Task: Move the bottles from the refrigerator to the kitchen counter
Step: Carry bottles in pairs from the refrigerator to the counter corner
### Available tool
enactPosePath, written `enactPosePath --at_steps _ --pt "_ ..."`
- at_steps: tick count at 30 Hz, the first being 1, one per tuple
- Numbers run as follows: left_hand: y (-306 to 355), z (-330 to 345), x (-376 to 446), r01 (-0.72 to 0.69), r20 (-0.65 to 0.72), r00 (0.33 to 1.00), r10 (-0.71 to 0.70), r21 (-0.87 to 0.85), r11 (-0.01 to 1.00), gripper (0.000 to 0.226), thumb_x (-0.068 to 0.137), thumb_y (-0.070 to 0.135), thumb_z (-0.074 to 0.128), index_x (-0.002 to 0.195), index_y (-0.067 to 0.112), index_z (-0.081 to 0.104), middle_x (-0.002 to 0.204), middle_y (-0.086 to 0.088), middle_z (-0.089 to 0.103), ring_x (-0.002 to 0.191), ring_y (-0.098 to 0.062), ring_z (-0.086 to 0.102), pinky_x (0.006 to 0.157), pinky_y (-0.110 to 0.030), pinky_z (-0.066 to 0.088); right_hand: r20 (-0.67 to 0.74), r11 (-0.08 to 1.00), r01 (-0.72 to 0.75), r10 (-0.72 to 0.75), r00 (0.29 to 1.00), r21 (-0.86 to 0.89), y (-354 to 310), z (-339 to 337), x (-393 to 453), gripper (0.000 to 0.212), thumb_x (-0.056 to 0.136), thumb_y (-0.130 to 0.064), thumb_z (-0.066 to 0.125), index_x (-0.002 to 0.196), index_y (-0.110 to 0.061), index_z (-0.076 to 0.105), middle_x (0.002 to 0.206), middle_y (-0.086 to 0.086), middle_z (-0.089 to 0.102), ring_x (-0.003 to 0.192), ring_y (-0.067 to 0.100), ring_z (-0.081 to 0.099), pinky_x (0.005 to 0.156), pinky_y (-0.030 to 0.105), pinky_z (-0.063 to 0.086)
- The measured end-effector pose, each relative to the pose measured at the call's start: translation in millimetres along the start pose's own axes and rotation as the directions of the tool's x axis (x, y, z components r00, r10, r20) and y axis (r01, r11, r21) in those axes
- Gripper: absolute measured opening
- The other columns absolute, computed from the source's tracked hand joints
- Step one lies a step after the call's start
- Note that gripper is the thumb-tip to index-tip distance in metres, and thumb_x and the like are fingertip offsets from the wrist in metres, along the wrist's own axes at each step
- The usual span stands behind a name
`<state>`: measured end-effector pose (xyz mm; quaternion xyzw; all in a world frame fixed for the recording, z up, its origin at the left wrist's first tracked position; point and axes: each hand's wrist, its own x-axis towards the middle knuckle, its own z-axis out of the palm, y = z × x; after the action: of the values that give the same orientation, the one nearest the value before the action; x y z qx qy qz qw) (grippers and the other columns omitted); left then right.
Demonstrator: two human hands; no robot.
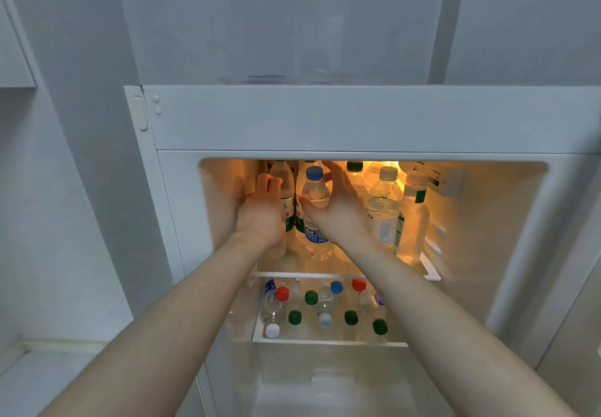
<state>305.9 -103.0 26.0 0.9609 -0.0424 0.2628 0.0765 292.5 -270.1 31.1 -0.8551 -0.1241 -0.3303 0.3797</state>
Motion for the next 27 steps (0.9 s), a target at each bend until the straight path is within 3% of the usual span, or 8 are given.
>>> enactPosePath --at_steps 4,11,16,20,24,27 --pt "-4 -1 -1 -0.009 -0.019 1.0 0.009 0.0 1.0 0.074 0.083 0.017 0.072 0.147 0.011 0.035 0.149 -0.01 0.034 0.1 -0.033 0.065 0.08 -0.041 0.052 -0.01 1.0 -0.007 0.007 1.0 -0.023 3 11 -3 0.056 0.083 -0.05 0.075 0.133 -0.027 0.061 0.131 -0.008 0.063 0.109 0.021 0.065 0.078 0.028 0.05" --pt "-2 -10 -12 -0.001 0.004 1.0 0.002 -0.087 0.996 0.06 0.09 0.01 0.063 0.145 0.013 0.041 0.147 -0.01 0.043 0.102 -0.037 0.064 0.076 -0.043 0.054 -0.013 0.993 -0.044 0.045 0.999 0.109 7 20 -12 0.049 0.091 -0.053 0.065 0.135 -0.035 0.053 0.123 -0.01 0.071 0.104 0.02 0.069 0.077 0.029 0.051" --pt "8 -24 -25 -0.066 -0.084 0.995 0.056 -0.128 0.99 0.032 0.099 0.018 0.052 0.131 0.017 0.053 0.127 -0.008 0.057 0.092 -0.035 0.065 0.068 -0.037 0.05 -0.062 0.99 -0.008 0.017 0.998 0.141 13 16 -27 0.048 0.091 -0.057 0.068 0.133 -0.037 0.054 0.123 -0.013 0.069 0.102 0.011 0.066 0.076 0.027 0.052" --pt "20 -29 -44 -0.085 -0.084 0.994 0.072 -0.165 0.983 0.032 0.098 0.022 0.057 0.13 0.019 0.055 0.123 -0.005 0.061 0.101 -0.03 0.064 0.08 -0.044 0.056 -0.067 0.985 0.013 -0.001 0.998 0.174 11 16 -37 0.052 0.089 -0.062 0.07 0.132 -0.036 0.058 0.123 -0.015 0.069 0.103 0.007 0.066 0.083 0.026 0.056" --pt "14 -33 -61 -0.063 -0.115 0.993 0.04 -0.203 0.977 0.03 0.096 0.024 0.061 0.126 0.019 0.057 0.119 -0.004 0.062 0.1 -0.028 0.063 0.078 -0.041 0.053 -0.085 0.973 0.018 0.002 0.996 0.23 10 13 -45 0.049 0.086 -0.06 0.076 0.128 -0.037 0.063 0.113 -0.019 0.07 0.097 0.0 0.065 0.08 0.023 0.054" --pt "7 -41 -82 -0.036 -0.176 0.984 -0.003 -0.222 0.974 0.033 0.097 0.024 0.063 0.13 0.021 0.057 0.123 0.002 0.061 0.102 -0.023 0.063 0.08 -0.038 0.054 -0.095 0.952 0.021 0.008 0.995 0.304 4 8 -54 0.045 0.086 -0.055 0.078 0.125 -0.036 0.067 0.111 -0.02 0.072 0.101 -0.002 0.066 0.086 0.026 0.056"
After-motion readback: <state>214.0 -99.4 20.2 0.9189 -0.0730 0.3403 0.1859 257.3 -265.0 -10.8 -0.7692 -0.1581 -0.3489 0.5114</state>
